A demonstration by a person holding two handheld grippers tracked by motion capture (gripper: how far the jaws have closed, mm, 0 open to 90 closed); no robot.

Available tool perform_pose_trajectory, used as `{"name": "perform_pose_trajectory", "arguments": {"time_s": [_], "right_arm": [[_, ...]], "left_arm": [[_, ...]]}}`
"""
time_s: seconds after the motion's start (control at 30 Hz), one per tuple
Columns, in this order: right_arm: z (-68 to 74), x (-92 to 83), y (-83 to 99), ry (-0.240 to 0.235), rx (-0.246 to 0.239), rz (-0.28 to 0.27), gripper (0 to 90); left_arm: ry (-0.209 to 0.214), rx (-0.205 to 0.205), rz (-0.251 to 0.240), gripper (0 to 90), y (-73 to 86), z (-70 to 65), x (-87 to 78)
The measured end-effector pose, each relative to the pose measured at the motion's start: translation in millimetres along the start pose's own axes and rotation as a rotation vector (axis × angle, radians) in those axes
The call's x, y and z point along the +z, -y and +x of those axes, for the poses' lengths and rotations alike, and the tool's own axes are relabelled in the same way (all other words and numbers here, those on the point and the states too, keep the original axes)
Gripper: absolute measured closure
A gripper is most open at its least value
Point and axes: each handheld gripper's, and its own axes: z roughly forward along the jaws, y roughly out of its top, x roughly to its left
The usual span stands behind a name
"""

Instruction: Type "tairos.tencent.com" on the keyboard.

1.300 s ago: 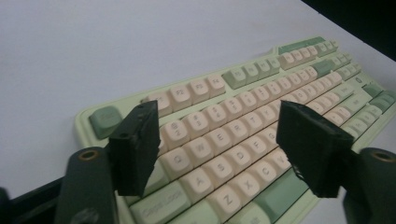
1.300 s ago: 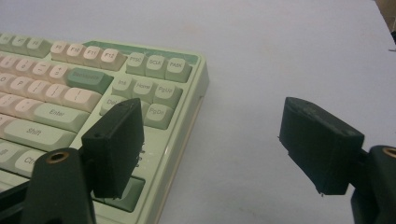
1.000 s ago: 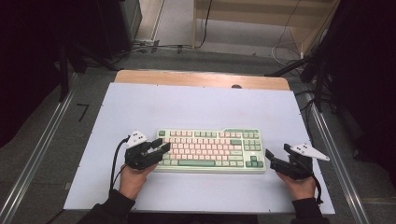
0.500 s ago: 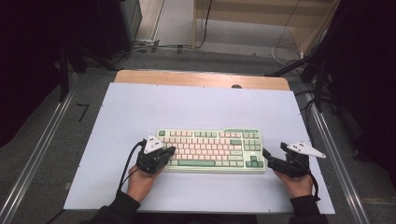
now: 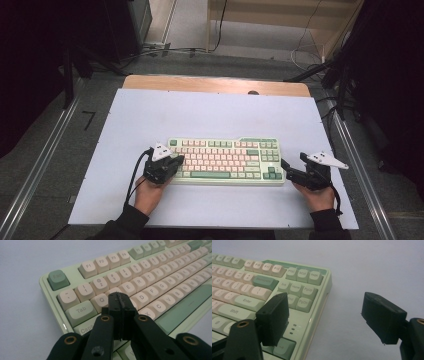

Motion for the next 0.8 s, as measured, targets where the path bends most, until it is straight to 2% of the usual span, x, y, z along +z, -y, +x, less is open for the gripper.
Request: {"name": "perform_pose_trajectory", "arguments": {"time_s": [0.1,0.13,0.17,0.2,0.23,0.27,0.3,0.33,0.37,0.5,0.67,0.8], "right_arm": [[0.2,0.8,-0.2,0.0,-0.003,0.001,20.4],[0.4,1.0,-0.2,0.001,-0.003,0.003,20.4],[0.5,0.9,-0.3,0.001,-0.004,0.002,20.4],[0.9,0.2,-0.5,-0.003,-0.002,-0.002,20.4],[0.9,0.2,-0.5,-0.003,-0.002,-0.002,20.4],[0.9,0.0,-1.0,-0.006,-0.001,-0.006,20.5],[0.9,0.0,-1.0,-0.006,-0.001,-0.006,20.5],[1.8,0.6,-2.1,-0.007,0.0,-0.008,20.7],[1.8,0.6,-2.1,-0.007,0.0,-0.008,20.7],[7.2,2.6,-4.6,-0.024,-0.011,-0.01,20.7],[16.7,7.5,-10.0,-0.046,-0.021,-0.016,20.6],[27.7,13.1,-14.5,-0.071,-0.043,-0.015,20.1]], "left_arm": [[0.011,-0.004,-0.003,90.0,0.0,1.1,0.2],[0.028,-0.012,-0.021,89.8,0.0,1.9,-1.5],[0.04,-0.022,-0.048,84.7,-0.5,2.2,-4.3],[0.045,-0.025,-0.071,71.4,-1.2,2.8,-7.9],[0.052,-0.033,-0.097,71.4,-1.8,3.4,-11.3],[0.056,-0.039,-0.121,58.8,-2.3,4.7,-14.3],[0.052,-0.048,-0.136,58.8,-2.5,5.9,-16.7],[0.044,-0.054,-0.148,49.4,-2.5,7.6,-18.4],[0.036,-0.064,-0.156,49.4,-2.4,9.5,-19.6],[-0.004,-0.097,-0.16,31.0,0.0,15.2,-19.2],[-0.037,-0.106,-0.154,23.6,0.7,15.5,-19.3],[-0.042,-0.111,-0.151,23.3,1.6,16.0,-19.9]]}}
